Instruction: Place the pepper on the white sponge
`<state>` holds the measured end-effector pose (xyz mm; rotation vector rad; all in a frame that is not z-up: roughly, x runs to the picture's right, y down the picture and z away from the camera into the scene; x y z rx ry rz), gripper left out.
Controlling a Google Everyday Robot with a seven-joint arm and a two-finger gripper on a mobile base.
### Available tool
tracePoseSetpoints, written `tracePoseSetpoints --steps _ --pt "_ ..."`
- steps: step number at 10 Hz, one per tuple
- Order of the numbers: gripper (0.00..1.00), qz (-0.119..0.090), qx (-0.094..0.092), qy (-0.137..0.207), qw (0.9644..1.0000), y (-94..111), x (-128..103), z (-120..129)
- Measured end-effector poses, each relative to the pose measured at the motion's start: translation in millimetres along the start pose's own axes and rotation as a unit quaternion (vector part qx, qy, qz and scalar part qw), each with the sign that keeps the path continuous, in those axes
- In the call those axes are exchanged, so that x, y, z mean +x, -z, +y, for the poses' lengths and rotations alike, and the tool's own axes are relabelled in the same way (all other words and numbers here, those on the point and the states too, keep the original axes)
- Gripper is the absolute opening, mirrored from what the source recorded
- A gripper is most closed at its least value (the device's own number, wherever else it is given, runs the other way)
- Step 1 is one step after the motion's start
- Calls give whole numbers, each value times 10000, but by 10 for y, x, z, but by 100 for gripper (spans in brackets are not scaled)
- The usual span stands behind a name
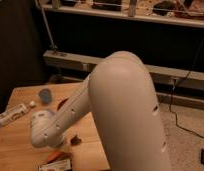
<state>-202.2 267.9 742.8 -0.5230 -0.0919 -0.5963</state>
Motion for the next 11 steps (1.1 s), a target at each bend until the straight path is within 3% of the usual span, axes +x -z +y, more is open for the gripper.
tracePoseSetpoints --steps 2,8,11 --pt "58 23 -27 25 10000 -22 -31 -44" --pt "56 26 -182 -37 9998 -64 -51 -39" --pt "37 23 -256 -51 9997 -85 -49 -20"
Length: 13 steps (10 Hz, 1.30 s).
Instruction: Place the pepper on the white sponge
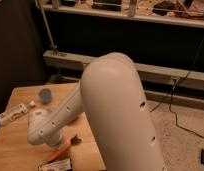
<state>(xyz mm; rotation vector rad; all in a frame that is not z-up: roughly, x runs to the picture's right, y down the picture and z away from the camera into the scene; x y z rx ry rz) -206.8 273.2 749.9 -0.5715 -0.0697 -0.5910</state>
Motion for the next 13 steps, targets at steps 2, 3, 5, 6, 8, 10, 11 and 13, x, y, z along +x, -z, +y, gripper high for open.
tracePoseSetpoints --steps 2,3,5,6,8,10,11,13 --pt "37 -2 -43 -2 10000 -18 -4 7" --pt "37 5 -103 -14 9999 -45 -2 19" --pt "37 45 -144 22 9999 -63 -4 0" --pt "37 44 -158 42 9999 -71 -17 -14" --pt "37 40 -197 91 9998 -105 -38 -45" --pt "37 34 -199 192 9996 -110 -106 -117" --pt "37 28 -196 233 9995 -111 -137 -147" --pt "37 -4 -160 340 9993 -89 -225 -230"
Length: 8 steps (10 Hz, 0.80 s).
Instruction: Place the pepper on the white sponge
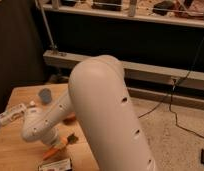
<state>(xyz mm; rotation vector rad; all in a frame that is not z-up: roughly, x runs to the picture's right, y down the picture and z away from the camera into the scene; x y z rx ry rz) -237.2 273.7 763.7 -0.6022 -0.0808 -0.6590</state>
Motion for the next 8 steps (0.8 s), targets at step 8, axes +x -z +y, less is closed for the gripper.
tracePoseSetpoints --steps 8 --pt "37 47 -56 1189 9929 -77 -736 -332"
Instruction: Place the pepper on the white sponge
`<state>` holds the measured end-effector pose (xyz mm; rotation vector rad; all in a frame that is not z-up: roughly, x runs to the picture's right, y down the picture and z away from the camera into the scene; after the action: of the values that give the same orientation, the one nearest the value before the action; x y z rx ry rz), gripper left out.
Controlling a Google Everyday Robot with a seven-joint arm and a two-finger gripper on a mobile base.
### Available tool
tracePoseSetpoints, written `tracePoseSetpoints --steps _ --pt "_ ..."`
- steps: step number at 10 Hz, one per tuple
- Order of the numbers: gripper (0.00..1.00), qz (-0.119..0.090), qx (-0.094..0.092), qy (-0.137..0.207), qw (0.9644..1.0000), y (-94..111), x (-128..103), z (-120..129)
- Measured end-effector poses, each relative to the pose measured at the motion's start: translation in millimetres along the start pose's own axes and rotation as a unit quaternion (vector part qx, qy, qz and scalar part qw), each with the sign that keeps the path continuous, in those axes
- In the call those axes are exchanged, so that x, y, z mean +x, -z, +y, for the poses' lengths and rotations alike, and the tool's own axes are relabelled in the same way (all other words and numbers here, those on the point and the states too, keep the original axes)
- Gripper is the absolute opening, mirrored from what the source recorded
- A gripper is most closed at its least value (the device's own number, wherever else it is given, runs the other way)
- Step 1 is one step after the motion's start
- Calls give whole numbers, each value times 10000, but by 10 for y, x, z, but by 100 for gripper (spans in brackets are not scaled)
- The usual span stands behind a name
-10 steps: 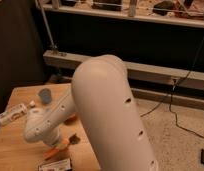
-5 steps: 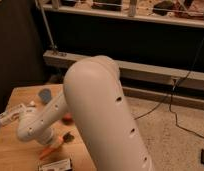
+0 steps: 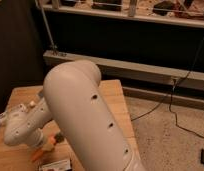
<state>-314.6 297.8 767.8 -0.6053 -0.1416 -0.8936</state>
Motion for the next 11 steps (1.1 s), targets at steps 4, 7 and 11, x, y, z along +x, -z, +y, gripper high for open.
tracePoseSetpoints --steps 4,7,11 --pt "37 -39 3 1142 9934 156 -670 -150" --pt "37 -29 -39 1557 9878 197 -859 -153" --pt "37 -59 -136 1825 9831 167 -1020 -131"
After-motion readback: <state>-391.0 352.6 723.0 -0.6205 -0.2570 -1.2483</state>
